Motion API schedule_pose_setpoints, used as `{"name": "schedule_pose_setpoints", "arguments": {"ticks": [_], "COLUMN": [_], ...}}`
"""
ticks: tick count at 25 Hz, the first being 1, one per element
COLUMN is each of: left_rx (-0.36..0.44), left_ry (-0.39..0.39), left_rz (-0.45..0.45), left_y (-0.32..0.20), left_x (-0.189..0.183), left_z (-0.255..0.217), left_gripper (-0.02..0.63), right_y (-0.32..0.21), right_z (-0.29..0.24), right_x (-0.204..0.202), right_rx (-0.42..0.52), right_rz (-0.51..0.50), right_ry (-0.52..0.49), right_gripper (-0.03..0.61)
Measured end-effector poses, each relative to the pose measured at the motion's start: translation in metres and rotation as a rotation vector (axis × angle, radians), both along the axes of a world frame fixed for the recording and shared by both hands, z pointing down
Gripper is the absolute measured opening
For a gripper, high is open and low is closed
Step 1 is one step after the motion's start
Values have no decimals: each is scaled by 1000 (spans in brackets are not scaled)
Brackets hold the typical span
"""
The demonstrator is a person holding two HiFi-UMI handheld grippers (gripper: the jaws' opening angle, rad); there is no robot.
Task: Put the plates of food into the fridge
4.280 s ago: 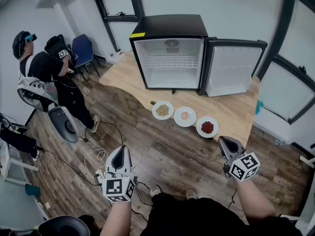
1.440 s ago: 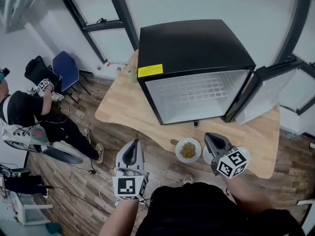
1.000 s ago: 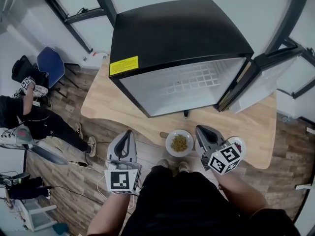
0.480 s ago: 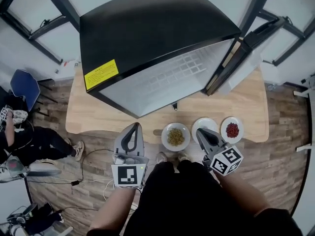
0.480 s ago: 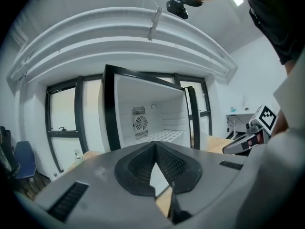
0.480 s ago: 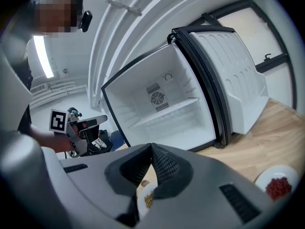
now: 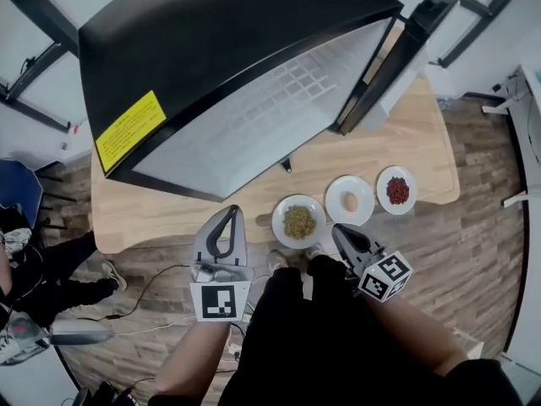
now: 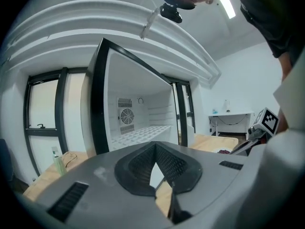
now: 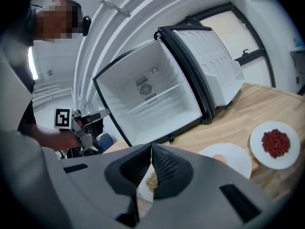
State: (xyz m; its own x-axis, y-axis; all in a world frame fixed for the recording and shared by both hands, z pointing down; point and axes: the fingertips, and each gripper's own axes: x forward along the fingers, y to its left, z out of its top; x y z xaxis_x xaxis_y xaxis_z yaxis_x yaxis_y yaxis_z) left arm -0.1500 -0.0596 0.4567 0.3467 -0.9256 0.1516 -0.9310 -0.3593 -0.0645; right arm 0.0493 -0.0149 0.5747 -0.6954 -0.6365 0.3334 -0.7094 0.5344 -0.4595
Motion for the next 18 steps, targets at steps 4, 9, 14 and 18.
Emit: {"name": "schedule_pose_setpoints", "arguments": {"ticks": [4, 9, 14, 18], "left_rx": [-12, -47, -78, -81], "left_ry": [11, 10, -15, -27], "left_rz": [39, 41, 48, 40], "left_y": [1, 10, 21, 19], "left_x": [4, 1, 0, -2], "left_z": [15, 27, 43, 47], "left_gripper": [5, 5, 5, 5], "right_y": [17, 28, 27, 20], "right_z": [34, 74, 105, 127], "right_x": [-3, -8, 2, 8], "right_rx": [-63, -148, -240, -293], "right_rz": [43, 74, 164, 212], "right_ry": [-33, -75, -117, -148], "right_gripper": [23, 25, 141, 141]}}
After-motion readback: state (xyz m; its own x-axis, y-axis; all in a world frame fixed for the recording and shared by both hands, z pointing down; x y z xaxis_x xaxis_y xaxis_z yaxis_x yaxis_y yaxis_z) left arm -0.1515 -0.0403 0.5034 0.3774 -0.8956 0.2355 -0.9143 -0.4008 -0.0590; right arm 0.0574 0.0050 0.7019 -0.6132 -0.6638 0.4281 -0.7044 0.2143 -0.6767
